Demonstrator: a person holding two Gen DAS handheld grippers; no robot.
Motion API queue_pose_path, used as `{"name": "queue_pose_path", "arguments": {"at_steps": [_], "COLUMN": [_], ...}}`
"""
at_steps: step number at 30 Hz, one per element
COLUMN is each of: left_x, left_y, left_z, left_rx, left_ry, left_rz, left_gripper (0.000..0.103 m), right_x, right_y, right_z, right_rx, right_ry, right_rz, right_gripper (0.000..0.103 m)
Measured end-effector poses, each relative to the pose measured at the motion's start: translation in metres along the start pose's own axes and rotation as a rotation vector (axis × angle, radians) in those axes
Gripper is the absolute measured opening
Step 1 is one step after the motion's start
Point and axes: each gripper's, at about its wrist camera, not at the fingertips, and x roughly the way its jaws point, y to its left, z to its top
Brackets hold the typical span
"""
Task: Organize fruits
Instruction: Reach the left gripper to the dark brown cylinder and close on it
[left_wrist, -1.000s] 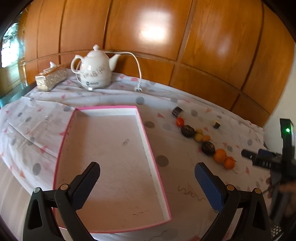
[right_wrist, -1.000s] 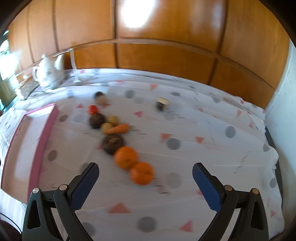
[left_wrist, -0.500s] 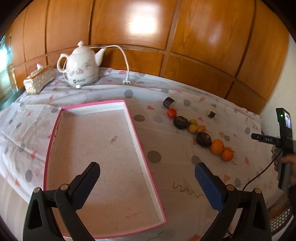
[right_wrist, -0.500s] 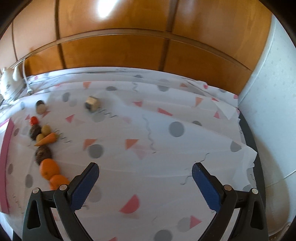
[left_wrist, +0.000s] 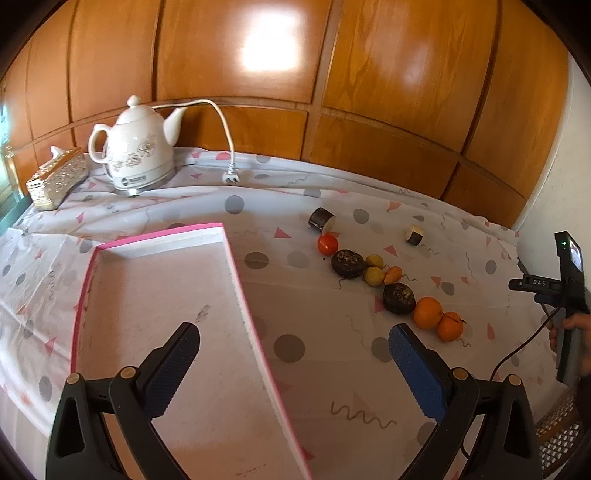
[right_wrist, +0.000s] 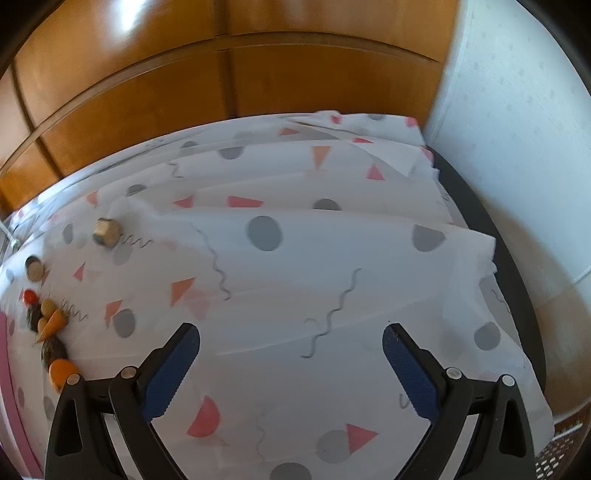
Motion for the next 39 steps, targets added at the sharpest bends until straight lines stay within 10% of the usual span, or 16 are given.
{"name": "queue_pose_path", "arguments": {"at_steps": [18,23,33,36,39], "left_x": [0.099,0.141,0.222,0.24,0.239], "left_y": [-0.014,-0.03,-0.053,-0.055,-0.049], "left_z": [0.078,0.108,0.13,0.13,0.133], "left_rx": [0.078,0.123,0.222,0.227,0.18], "left_ry": [0.114,0.161,0.277,0.3,0.287], "left_rz": [0.039,0.0,0.03,0.033,0.004], "left_gripper": [0.101,0.077,0.062,0.033,0.032], "right_x": [-0.004,-0.004,-0.001,0.0,0.001], "right_y": [-0.078,-0.078,-0.085,-0.087,-0.086], "right_z": [0.002,0.003,0.002,0.002,0.002], "right_rx": [0.4,0.406,0.436,0.444,0.435], "right_ry": [0.009,0.005,0.009,0.013,0.016], "right_rz": [-0.063,-0.049,-0.048,-0.053,-0.063], "right_gripper": [0.095,0.095,0.095,0.095,0.093]}}
